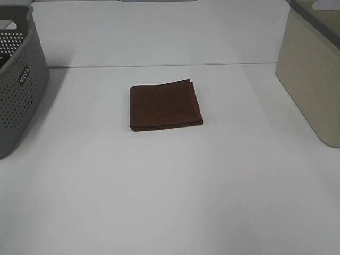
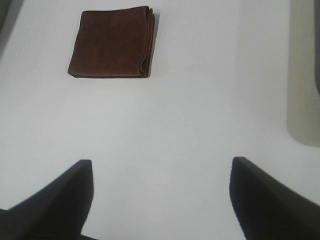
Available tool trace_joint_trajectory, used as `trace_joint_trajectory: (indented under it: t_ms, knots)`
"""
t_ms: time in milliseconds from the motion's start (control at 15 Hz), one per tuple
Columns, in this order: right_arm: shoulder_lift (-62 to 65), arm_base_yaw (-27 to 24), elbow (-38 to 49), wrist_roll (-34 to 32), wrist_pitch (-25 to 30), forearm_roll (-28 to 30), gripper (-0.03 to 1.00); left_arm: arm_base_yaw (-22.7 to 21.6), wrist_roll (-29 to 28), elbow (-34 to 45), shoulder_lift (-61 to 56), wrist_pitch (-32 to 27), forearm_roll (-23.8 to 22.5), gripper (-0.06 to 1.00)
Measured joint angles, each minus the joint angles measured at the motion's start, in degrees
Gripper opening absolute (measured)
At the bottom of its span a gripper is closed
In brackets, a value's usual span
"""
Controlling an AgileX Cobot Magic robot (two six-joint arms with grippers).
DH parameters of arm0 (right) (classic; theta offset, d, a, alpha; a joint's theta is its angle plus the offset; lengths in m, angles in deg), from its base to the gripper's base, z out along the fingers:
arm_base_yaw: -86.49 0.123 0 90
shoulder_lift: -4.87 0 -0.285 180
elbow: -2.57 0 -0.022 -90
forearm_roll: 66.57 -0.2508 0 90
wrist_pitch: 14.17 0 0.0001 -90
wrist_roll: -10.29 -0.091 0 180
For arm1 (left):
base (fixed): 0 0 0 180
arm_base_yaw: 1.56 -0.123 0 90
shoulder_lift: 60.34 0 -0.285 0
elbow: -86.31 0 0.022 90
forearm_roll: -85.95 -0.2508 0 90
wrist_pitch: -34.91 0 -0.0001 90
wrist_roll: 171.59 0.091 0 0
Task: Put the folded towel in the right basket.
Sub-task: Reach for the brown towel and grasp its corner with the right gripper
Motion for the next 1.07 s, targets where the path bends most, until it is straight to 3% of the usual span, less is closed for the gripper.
trace_joint_trajectory:
  t_ms: [200, 333, 600, 1067]
  knots:
    - [-14.73, 0.57, -13.01, 0.74, 2.86, -0.92, 0.72, 0.0, 0.0, 0.0, 0.0, 0.0, 0.0, 0.97]
    - [-27.9, 5.5, -23.43, 0.8, 3.38, -0.69, 0.72, 0.0, 0.0, 0.0, 0.0, 0.0, 0.0, 0.97]
    - [-42.63, 9.51, -32.72, 0.8, 4.13, -1.49, 0.72, 0.0, 0.0, 0.0, 0.0, 0.0, 0.0, 0.97]
    - [-65.83, 9.8, -44.12, 0.86, 4.01, -8.37, 0.72, 0.0, 0.0, 0.0, 0.0, 0.0, 0.0, 0.97]
